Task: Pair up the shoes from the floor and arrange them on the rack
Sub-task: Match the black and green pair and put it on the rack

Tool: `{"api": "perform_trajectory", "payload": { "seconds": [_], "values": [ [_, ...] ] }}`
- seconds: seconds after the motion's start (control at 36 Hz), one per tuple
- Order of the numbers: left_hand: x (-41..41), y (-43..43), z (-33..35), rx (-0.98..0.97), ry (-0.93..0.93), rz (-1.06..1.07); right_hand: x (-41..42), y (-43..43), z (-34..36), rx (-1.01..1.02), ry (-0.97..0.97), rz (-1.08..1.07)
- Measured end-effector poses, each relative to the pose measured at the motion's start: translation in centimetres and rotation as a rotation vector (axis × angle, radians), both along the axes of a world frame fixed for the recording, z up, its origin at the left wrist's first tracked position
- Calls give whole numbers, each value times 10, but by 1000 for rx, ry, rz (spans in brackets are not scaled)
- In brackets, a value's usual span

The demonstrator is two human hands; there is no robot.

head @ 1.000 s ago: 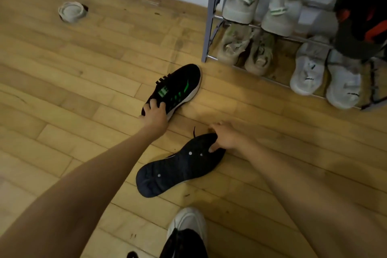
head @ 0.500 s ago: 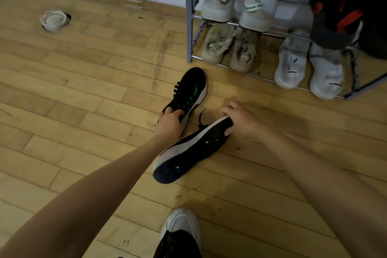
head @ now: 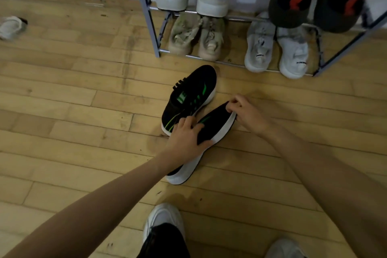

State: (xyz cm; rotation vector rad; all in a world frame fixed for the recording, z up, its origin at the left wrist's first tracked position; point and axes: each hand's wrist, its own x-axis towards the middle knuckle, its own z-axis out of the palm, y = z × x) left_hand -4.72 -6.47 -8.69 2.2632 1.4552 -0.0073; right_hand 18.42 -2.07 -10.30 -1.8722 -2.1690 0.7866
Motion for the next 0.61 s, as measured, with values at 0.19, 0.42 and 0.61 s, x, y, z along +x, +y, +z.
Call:
{"api": "perform_trajectory", "payload": {
  "seconds": [0.19,0.42,0.61],
  "values": [
    [14,-25,-13,-238,218,88,7,-15,-10,80,-25,48],
    [21,-31,-16,-316,160,145,18,-37,-1,-124,26,-1],
    [23,-18,0,-160,-42,262,-5,-26,17,13,310,-248]
  ]
}}
